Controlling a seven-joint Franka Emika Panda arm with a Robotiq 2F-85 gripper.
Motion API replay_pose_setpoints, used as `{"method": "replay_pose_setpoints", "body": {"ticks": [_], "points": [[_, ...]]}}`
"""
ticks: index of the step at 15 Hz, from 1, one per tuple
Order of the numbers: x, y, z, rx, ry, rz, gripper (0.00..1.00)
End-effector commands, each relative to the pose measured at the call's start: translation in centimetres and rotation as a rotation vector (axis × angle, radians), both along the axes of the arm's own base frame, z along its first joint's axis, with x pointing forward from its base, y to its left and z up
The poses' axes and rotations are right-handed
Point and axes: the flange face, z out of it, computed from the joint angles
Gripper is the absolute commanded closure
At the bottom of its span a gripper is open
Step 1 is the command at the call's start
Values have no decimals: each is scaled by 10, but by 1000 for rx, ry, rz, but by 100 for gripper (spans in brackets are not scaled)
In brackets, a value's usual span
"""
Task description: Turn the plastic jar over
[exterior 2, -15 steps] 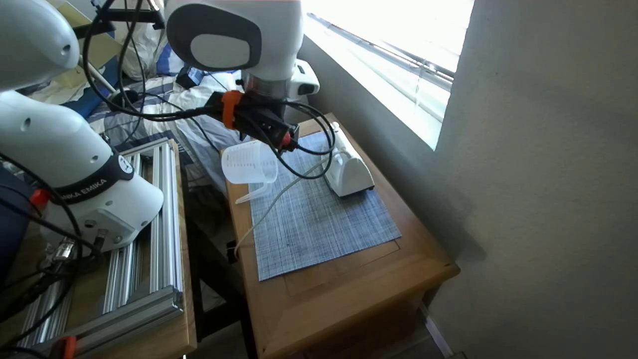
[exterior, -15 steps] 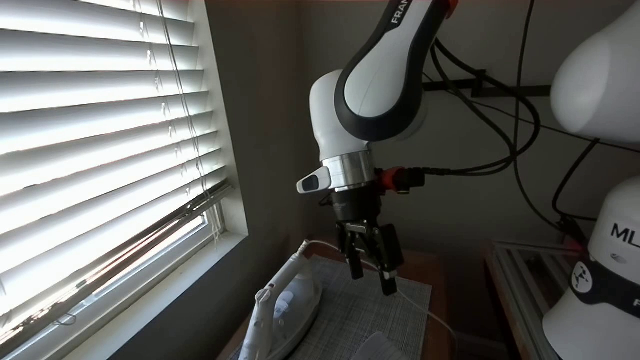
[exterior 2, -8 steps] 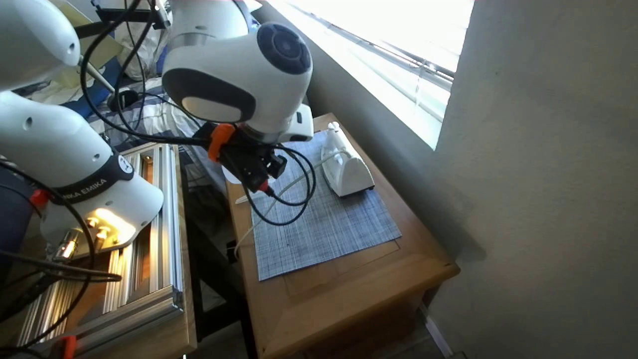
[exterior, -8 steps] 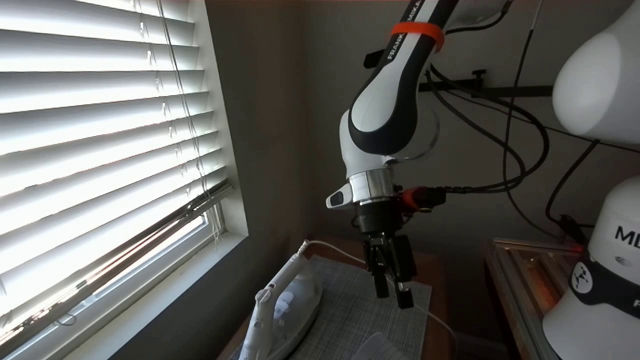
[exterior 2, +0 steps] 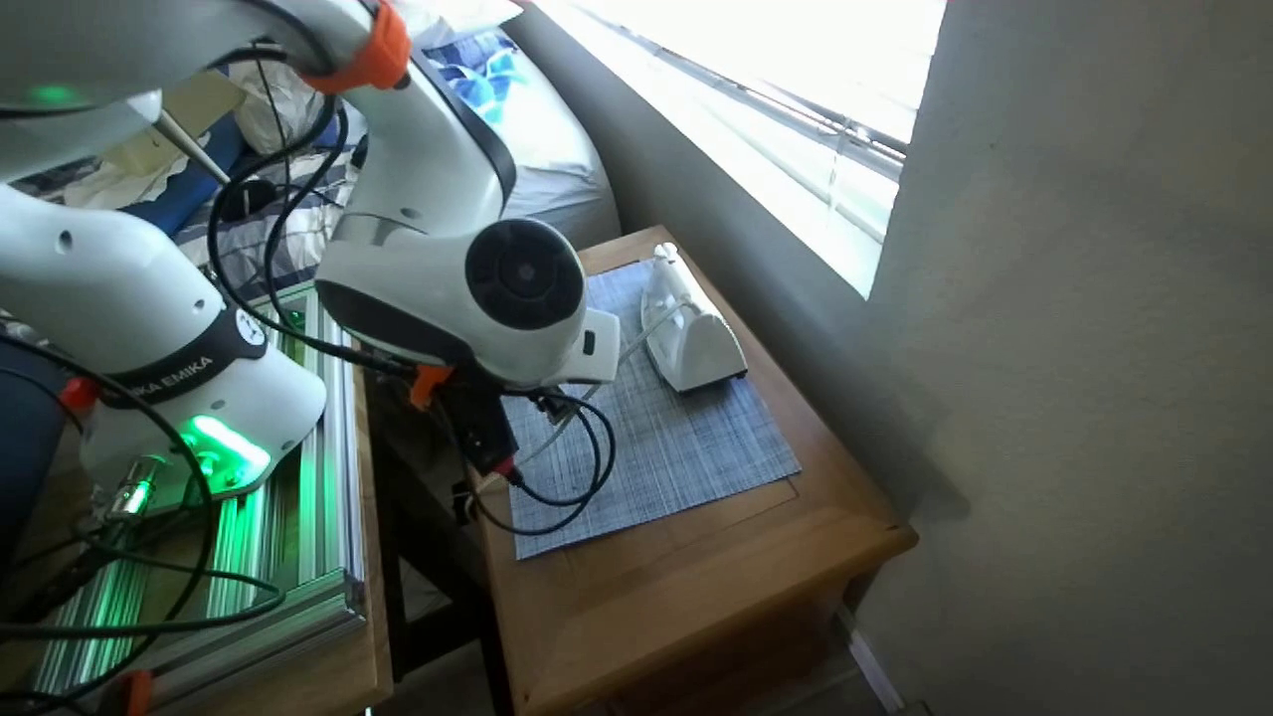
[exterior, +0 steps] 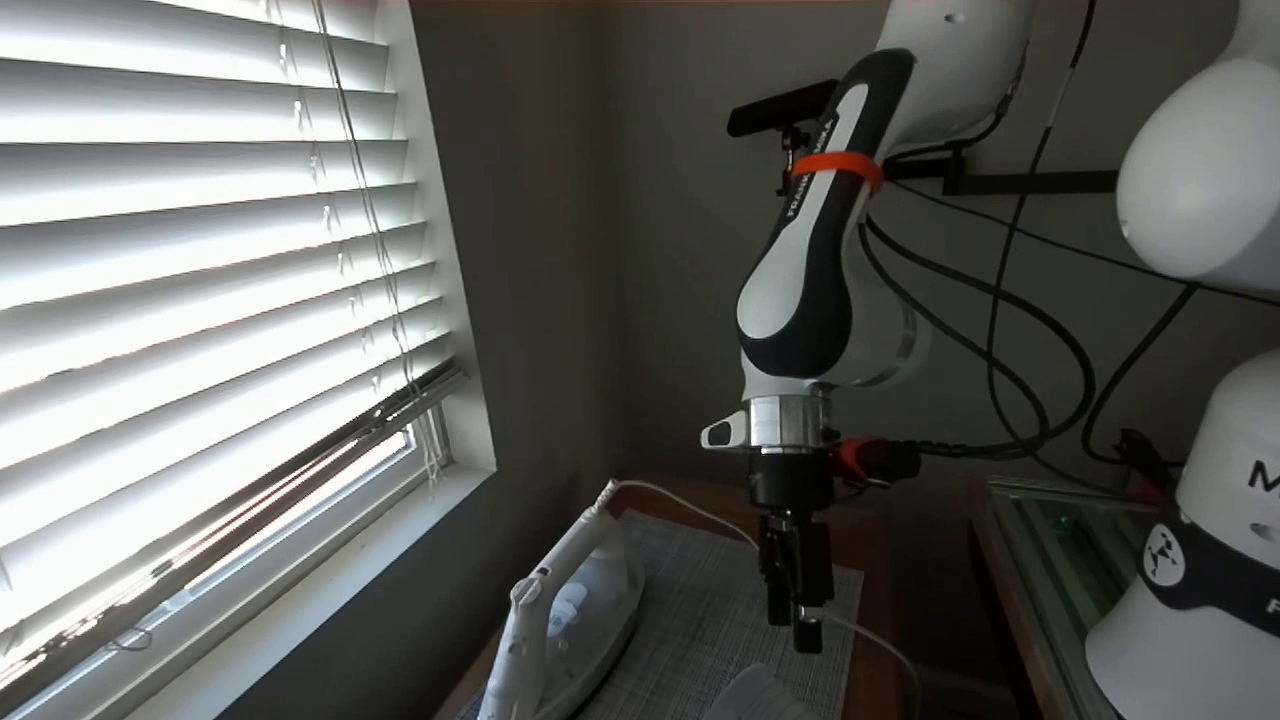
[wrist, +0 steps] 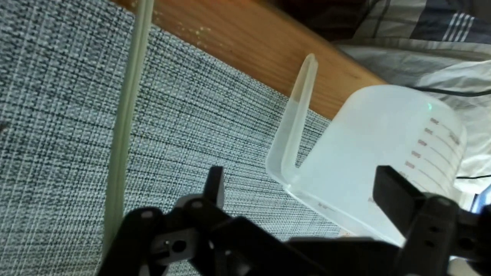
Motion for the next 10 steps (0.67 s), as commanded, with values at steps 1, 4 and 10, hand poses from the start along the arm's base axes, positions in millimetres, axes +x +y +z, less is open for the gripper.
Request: {"method": "replay_pose_setpoints", "body": {"ticks": [1, 4, 10], "points": [[-12, 15, -29, 52, -16, -24, 0], [-18, 27, -42, 81, -14, -41, 0], [-26, 34, -58, 79, -17, -94, 0]]}}
